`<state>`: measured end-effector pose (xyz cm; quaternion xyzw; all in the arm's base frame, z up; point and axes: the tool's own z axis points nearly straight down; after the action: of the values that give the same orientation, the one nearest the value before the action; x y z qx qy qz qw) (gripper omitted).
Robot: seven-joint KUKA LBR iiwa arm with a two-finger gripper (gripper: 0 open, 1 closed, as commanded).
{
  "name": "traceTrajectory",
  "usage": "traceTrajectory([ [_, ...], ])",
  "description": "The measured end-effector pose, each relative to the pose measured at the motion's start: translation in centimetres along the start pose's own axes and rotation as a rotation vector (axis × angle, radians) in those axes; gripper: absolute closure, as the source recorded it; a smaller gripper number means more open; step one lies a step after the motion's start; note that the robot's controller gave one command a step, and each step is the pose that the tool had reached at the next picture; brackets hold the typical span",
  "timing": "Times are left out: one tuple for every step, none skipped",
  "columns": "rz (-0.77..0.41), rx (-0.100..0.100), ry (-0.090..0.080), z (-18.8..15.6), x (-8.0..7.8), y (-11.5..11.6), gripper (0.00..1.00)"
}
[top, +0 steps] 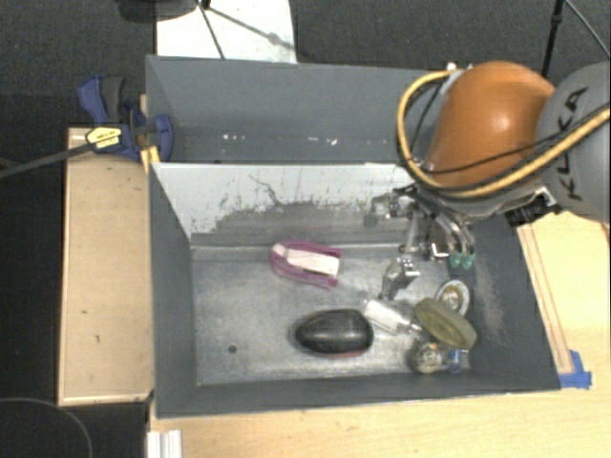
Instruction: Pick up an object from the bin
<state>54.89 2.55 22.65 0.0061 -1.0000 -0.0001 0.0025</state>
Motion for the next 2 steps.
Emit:
traceTrajectory([
  [0.036,-0.001,-0.003,12.3,-1.1,2.6,0.00],
  [0.125,-0.001,-0.026,15.1,-0.9,6.8,0.00],
])
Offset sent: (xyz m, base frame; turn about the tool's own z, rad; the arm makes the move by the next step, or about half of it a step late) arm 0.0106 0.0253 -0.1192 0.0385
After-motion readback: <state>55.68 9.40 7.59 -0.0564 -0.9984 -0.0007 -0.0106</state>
